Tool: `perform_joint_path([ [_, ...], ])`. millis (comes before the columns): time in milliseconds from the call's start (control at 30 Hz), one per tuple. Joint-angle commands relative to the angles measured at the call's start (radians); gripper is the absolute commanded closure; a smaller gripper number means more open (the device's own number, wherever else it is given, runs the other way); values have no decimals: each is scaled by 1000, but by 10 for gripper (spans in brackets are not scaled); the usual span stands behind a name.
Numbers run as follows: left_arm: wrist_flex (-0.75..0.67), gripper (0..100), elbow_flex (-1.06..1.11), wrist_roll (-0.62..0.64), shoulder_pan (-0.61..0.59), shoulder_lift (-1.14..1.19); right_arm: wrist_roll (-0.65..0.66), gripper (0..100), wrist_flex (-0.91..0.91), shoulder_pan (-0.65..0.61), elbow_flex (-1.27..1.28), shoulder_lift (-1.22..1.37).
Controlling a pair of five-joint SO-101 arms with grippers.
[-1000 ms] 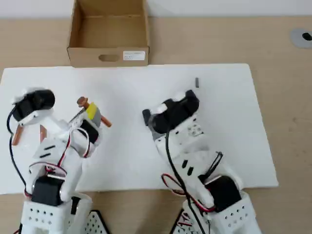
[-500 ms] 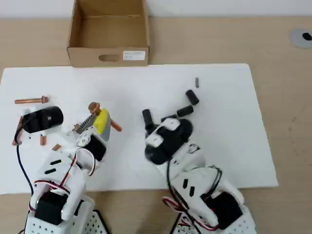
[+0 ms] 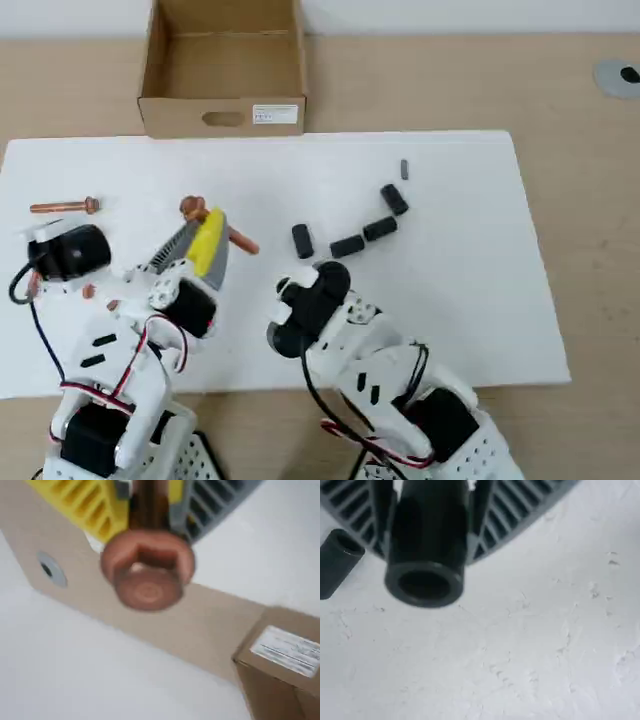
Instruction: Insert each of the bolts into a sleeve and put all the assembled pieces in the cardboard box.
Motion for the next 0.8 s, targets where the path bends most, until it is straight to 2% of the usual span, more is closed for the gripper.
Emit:
perform_joint_path([
  [0,-21,998,-55,2,41,-8,12,989,-3,-13,-10,-166],
  [433,84,998,-58,-2,109,-8,68,989,-49,-7,-38,-166],
  [767,84,998,-34,-2,112,-7,89,989,-61,-7,-54,-166],
])
